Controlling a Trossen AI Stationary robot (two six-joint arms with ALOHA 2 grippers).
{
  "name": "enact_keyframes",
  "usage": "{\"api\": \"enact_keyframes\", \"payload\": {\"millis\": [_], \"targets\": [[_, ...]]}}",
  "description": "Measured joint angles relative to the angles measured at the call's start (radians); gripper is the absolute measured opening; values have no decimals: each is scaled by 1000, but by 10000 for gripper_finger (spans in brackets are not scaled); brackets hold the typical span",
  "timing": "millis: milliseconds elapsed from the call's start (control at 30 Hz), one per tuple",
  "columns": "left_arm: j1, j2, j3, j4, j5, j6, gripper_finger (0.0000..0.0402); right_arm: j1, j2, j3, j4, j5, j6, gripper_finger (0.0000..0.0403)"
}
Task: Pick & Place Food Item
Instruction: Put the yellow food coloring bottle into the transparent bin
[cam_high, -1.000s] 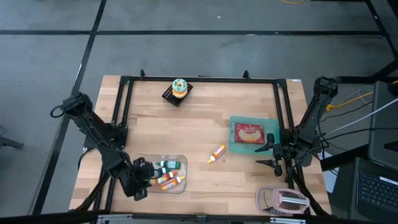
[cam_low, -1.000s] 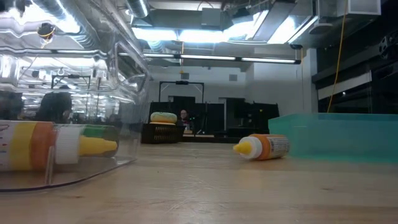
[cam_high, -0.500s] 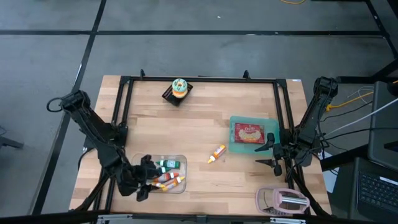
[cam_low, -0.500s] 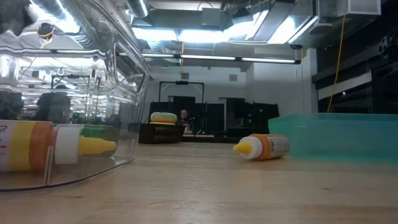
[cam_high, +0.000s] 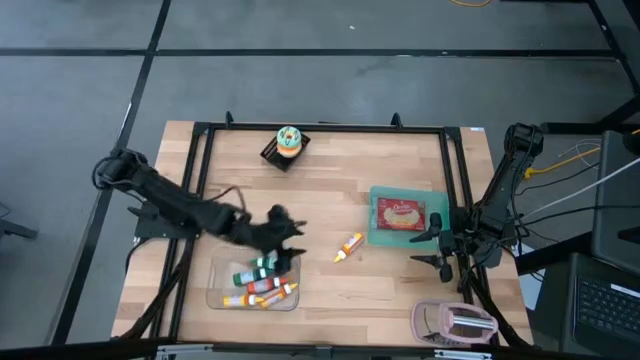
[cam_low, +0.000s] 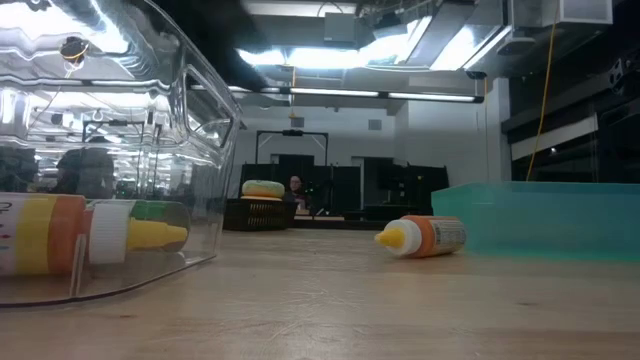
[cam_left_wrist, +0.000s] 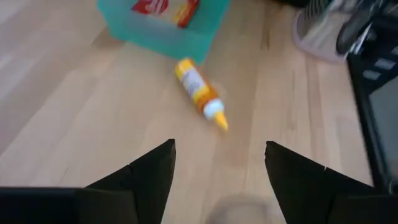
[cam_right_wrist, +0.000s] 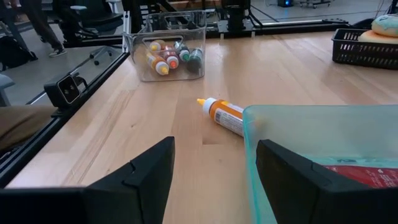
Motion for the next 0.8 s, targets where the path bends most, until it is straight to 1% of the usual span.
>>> {"api": "enact_keyframes", "payload": {"millis": [67, 167, 233, 400, 500, 667, 800], "targets": [[65, 28, 0, 76, 74, 37, 242, 0, 0, 0, -5, 5, 0, 224], [138, 79, 0, 187, 146, 90, 242, 0, 0, 0, -20, 6, 17, 224], [175, 120, 21, 196, 186, 114, 242, 0, 0, 0, -25, 7, 26, 224], [220, 260, 117, 182, 222, 137, 242, 0, 0, 0, -27, 8, 37, 224], [233, 364, 217, 114, 256, 139, 242, 0, 0, 0, -27, 8, 37, 224], [247, 545, 430, -124, 250, 156, 242, 0, 0, 0, -28, 7, 37, 224], [248, 650, 572, -225, 247, 180, 242, 0, 0, 0, -35, 7, 37, 224]]}}
